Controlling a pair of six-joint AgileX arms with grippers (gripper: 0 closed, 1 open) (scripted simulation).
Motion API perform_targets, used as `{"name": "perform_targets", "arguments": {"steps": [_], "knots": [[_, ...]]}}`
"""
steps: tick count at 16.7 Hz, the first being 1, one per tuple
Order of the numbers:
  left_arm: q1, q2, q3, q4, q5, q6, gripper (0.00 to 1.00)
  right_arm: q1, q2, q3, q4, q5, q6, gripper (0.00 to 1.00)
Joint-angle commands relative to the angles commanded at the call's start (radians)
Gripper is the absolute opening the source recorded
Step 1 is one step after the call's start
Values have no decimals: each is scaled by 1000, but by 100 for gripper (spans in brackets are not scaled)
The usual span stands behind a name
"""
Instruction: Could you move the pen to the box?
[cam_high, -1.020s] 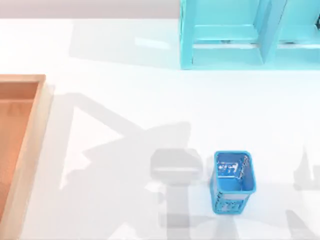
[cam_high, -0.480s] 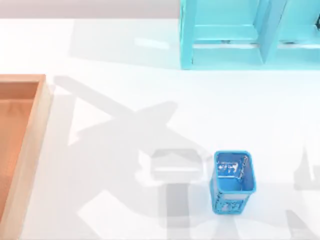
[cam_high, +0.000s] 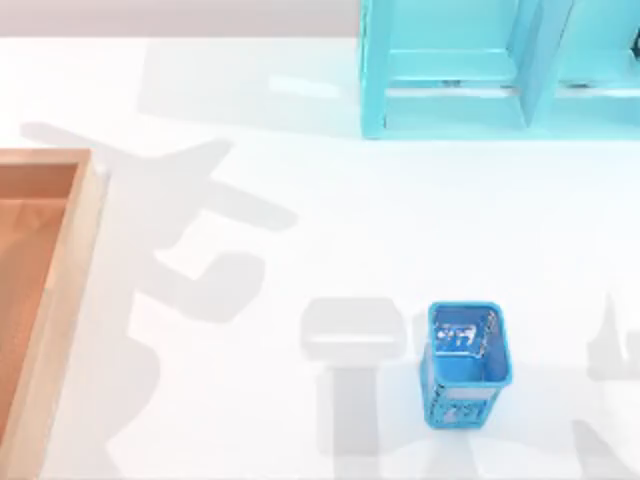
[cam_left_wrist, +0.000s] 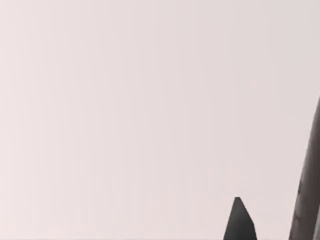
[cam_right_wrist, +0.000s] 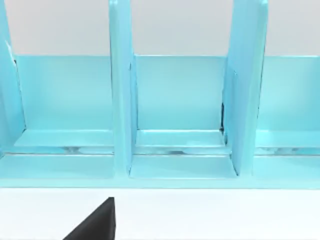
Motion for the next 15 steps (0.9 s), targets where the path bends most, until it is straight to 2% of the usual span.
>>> {"name": "perform_targets", "arguments": {"steps": [9,15], "knots": [[-52,-96,-351,-1119,-144,936,0,0,0,0,0,0,0,100],[-76,-127,-563,-1762,-197,1450,0,0,0,0,0,0,0,100]]}}
